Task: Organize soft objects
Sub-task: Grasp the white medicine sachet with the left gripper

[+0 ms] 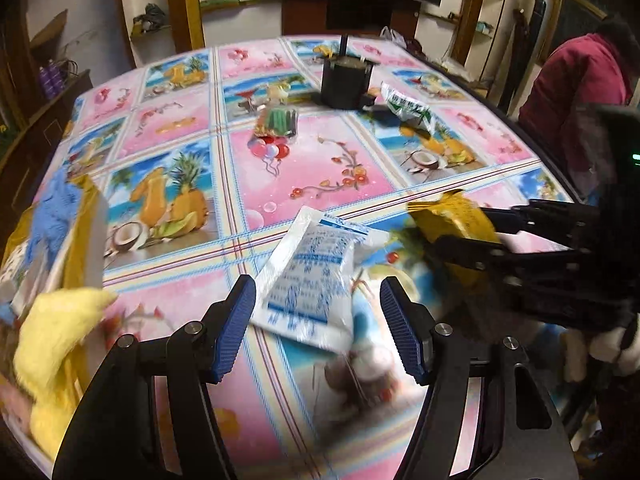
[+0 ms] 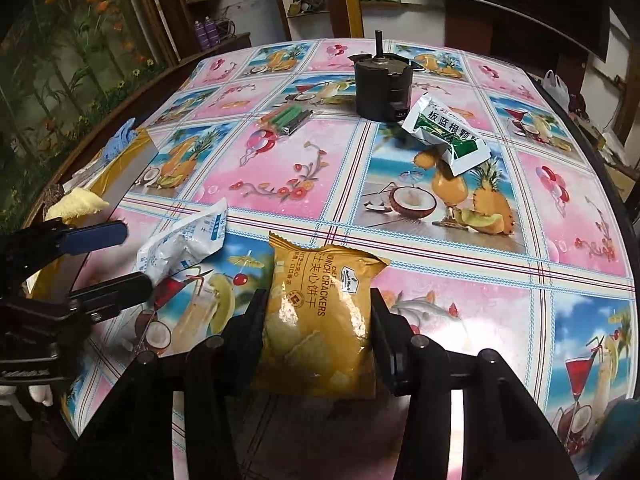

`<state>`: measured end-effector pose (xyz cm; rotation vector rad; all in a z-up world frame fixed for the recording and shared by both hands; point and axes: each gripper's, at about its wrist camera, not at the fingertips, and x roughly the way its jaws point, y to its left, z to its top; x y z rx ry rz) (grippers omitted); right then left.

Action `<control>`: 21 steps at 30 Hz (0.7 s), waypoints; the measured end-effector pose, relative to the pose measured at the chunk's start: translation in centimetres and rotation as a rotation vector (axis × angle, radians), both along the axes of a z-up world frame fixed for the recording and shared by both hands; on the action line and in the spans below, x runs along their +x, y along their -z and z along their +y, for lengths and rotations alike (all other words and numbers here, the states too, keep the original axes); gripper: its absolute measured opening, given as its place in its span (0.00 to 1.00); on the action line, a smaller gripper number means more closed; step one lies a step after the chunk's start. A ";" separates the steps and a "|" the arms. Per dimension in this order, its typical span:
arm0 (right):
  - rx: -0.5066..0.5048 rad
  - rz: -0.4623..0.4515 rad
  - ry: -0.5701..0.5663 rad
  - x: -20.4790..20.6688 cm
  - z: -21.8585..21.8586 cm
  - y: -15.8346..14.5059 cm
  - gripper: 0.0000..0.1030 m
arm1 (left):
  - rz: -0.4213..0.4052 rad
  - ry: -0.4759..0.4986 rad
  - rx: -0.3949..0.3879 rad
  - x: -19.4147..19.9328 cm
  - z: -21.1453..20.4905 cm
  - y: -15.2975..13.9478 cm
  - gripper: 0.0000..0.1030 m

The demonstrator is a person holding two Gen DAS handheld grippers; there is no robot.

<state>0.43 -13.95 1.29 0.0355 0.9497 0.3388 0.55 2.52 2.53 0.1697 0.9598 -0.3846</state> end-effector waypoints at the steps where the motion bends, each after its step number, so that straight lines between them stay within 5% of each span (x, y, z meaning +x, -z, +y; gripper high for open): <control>1: 0.018 -0.003 0.001 0.0 -0.2 0.0 0.46 | 0.005 0.000 0.018 0.7 -0.3 0.6 0.63; 3: 0.044 -0.004 0.001 0.2 -0.4 0.0 0.47 | 0.017 -0.008 0.045 1.6 -0.5 1.7 0.64; 5: 0.064 -0.005 0.002 0.2 -0.5 0.0 0.47 | -0.009 -0.017 0.043 2.0 -0.4 2.1 0.79; 9: 0.068 -0.009 0.002 0.1 -0.4 0.0 0.47 | -0.031 -0.036 0.029 2.4 -0.7 2.2 0.80; 14: 0.068 -0.013 0.008 0.1 -0.5 0.0 0.46 | -0.039 -0.031 0.005 1.7 -1.4 1.5 0.38; 21: 0.100 -0.030 0.005 0.0 -0.8 0.0 0.44 | -0.043 -0.053 -0.142 -1.7 0.7 -0.3 0.26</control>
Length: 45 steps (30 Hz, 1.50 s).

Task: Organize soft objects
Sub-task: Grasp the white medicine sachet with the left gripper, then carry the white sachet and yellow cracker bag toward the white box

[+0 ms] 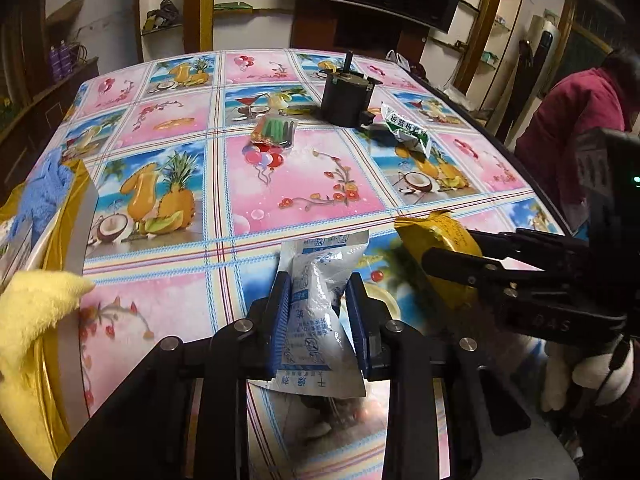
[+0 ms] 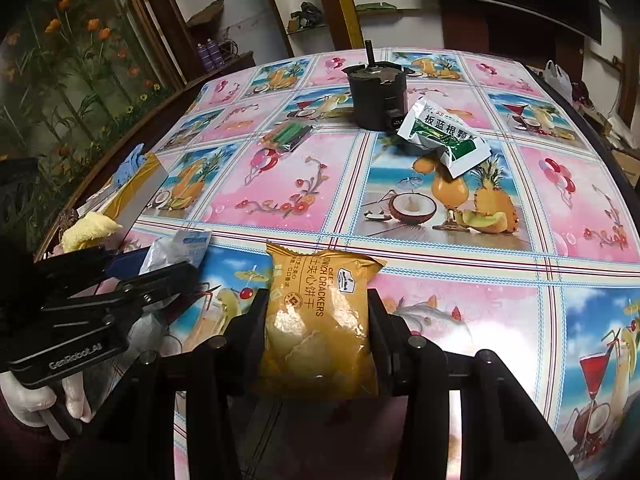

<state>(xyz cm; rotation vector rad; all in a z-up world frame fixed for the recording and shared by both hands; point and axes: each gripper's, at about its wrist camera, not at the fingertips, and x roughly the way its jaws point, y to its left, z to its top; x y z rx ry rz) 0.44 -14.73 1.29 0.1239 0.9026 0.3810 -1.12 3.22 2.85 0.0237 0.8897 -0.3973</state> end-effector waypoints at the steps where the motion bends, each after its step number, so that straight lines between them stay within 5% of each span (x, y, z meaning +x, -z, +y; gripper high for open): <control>1: 0.008 -0.006 -0.007 -0.1 0.0 -0.1 0.44 | -0.010 -0.002 -0.025 -0.8 0.5 -0.4 0.26; 7: 0.009 -0.040 -0.051 -0.7 1.2 -0.5 0.44 | -0.075 -0.061 -0.200 -5.8 6.6 -3.8 0.18; 12: 0.004 -0.026 -0.064 -0.7 2.0 -0.3 0.44 | -0.079 -0.052 -0.140 -7.6 8.6 -4.7 0.20; 15: 0.020 -0.001 -0.060 -0.7 2.3 -0.1 0.44 | -0.021 0.020 -0.189 -7.3 7.4 -3.4 0.47; 16: 0.022 0.004 -0.059 -0.9 2.5 0.0 0.44 | -0.013 0.033 -0.200 -6.9 6.9 -2.9 0.64; 18: 0.028 0.014 -0.060 -1.1 2.7 0.1 0.44 | -0.014 0.048 -0.191 -5.9 6.0 -2.2 0.68; 20: 0.024 0.013 -0.059 -1.5 2.9 0.1 0.44 | 0.020 0.074 -0.158 -4.3 4.8 -1.2 0.68; 24: 0.045 0.017 -0.052 -1.7 2.5 0.2 0.44 | 0.073 0.090 0.080 -2.0 1.1 1.8 0.68; 26: 0.060 0.019 -0.046 -1.6 2.2 0.2 0.44 | 0.010 0.111 0.212 -2.3 -0.9 2.3 0.72; 27: 0.065 0.018 -0.045 -1.6 2.2 0.2 0.44 | -0.003 0.114 0.215 -2.4 -1.3 2.3 0.71; 28: 0.069 0.017 -0.045 -1.6 2.2 0.2 0.44 | 0.017 0.120 0.194 -2.3 -1.4 2.5 0.70; 29: 0.069 0.017 -0.045 -1.6 2.2 0.3 0.44 | 0.032 0.117 0.163 -2.3 -1.2 2.4 0.55; 32: 0.072 0.013 -0.049 -1.8 2.1 0.1 0.44 | 0.022 0.089 0.142 -2.6 -0.4 1.8 0.32; 45: 0.139 -0.028 -0.072 -2.9 2.4 -1.3 0.44 | -0.036 -0.040 -0.256 -8.3 10.5 -4.8 0.28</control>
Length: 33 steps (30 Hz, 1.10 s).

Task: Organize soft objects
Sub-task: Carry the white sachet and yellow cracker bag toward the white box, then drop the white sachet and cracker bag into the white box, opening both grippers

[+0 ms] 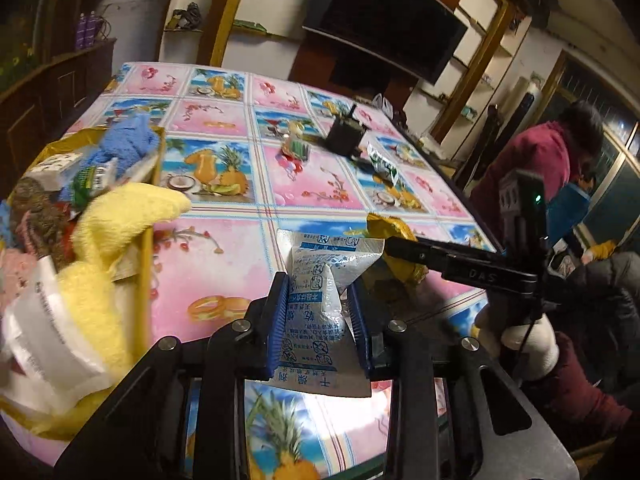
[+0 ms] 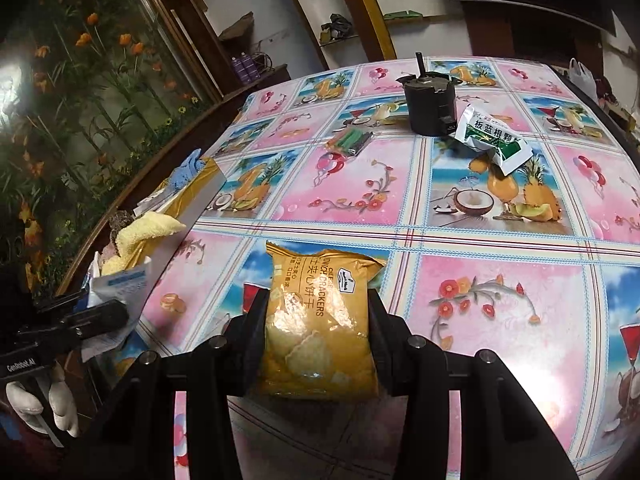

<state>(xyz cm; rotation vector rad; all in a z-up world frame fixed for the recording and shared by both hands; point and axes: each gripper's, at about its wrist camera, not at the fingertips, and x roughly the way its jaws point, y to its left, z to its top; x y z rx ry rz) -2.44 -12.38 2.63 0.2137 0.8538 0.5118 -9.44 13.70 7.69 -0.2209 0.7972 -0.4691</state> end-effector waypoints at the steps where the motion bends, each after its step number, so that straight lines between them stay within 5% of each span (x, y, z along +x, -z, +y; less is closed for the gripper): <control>1: 0.010 0.001 -0.007 -0.1 0.3 -0.3 0.44 | -0.016 -0.028 -0.030 -0.7 1.8 -0.8 0.28; 6: -0.011 -0.027 -0.072 -0.6 3.2 -2.0 0.44 | -0.077 -0.218 0.009 -3.4 9.0 -2.9 0.28; 10: -0.020 -0.044 -0.129 -0.4 6.4 -3.3 0.44 | -0.051 -0.323 0.009 -3.7 13.3 -2.2 0.28; 18: -0.054 -0.073 -0.232 0.8 13.7 -5.6 0.44 | -0.016 -0.408 0.068 -1.4 15.4 -0.1 0.30; 20: -0.080 -0.088 -0.255 1.4 16.1 -6.2 0.44 | 0.003 -0.428 0.108 -0.5 15.4 0.7 0.41; 23: -0.106 -0.088 -0.281 2.7 19.4 -6.7 0.44 | 0.018 -0.411 0.050 -0.2 15.9 1.4 0.52; 33: -0.207 -0.049 -0.324 9.2 31.1 -5.8 0.44 | 0.021 -0.441 -0.078 -4.0 17.5 1.9 0.55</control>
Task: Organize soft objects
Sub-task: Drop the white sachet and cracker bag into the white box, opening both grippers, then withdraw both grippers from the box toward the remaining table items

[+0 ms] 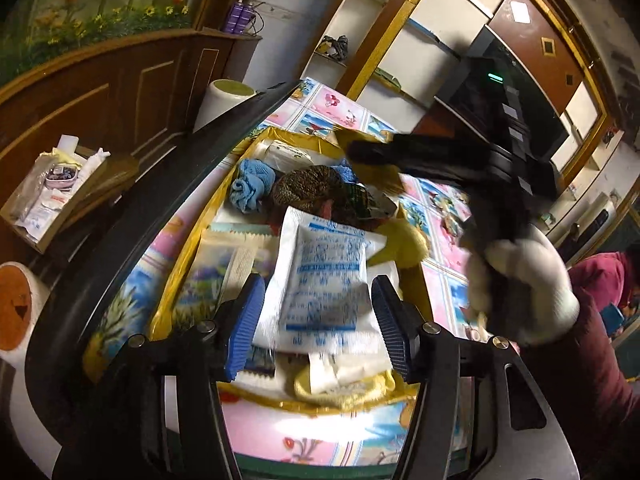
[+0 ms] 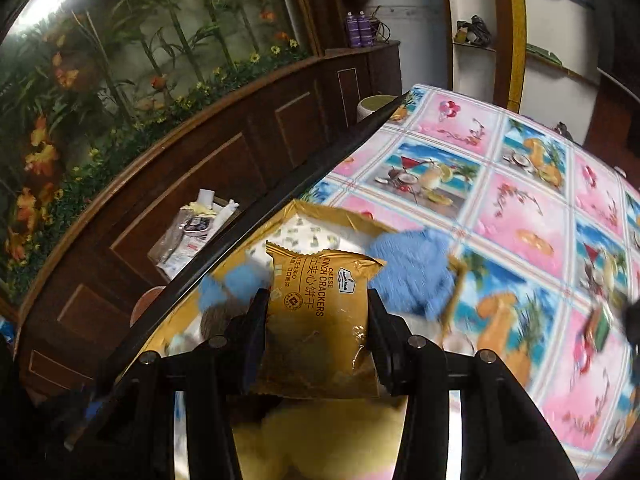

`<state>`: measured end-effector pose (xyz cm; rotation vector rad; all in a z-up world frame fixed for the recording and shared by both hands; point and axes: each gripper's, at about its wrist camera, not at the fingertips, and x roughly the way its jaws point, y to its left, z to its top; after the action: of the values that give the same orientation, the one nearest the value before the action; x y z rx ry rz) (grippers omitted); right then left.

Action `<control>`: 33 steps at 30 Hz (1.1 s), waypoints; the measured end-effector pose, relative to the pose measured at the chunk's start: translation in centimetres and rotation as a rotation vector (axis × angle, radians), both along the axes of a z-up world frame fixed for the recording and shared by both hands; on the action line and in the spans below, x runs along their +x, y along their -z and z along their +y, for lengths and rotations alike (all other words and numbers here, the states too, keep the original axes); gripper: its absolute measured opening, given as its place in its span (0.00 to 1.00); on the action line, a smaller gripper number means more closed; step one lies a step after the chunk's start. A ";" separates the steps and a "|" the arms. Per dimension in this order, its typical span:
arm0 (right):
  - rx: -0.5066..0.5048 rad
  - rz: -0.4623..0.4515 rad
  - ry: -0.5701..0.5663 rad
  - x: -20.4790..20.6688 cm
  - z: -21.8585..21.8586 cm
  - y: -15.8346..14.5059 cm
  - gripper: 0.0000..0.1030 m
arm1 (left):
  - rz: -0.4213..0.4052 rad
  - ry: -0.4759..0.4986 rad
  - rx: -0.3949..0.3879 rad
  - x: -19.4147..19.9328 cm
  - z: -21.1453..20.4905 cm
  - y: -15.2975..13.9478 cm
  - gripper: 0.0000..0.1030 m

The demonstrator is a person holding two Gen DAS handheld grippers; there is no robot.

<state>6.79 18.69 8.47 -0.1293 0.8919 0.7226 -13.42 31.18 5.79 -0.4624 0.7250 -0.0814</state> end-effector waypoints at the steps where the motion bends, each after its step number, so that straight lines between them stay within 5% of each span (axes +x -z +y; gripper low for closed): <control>1: -0.011 0.003 0.005 0.6 0.9 0.2 0.44 | -0.005 0.006 -0.001 -0.3 0.0 0.0 0.55; 9: 0.015 0.059 0.029 2.5 2.8 1.5 0.50 | -0.007 0.030 -0.019 -1.1 -0.1 0.5 0.56; 19: 0.119 -0.069 0.053 -3.2 -6.1 -1.0 0.61 | -0.001 0.009 0.061 -1.7 -3.5 -0.2 0.56; 26: 0.117 -0.111 0.118 -6.7 -14.0 0.4 0.62 | -0.048 -0.066 0.281 -2.5 -9.0 -2.5 0.56; 33: 0.125 -0.129 0.217 -7.9 -20.5 2.5 0.63 | -0.029 0.000 0.406 -1.9 -14.8 -2.8 0.56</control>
<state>-1.11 -1.84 6.00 0.0318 0.7225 0.5593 -15.28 16.38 8.55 -0.0732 0.6922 0.0594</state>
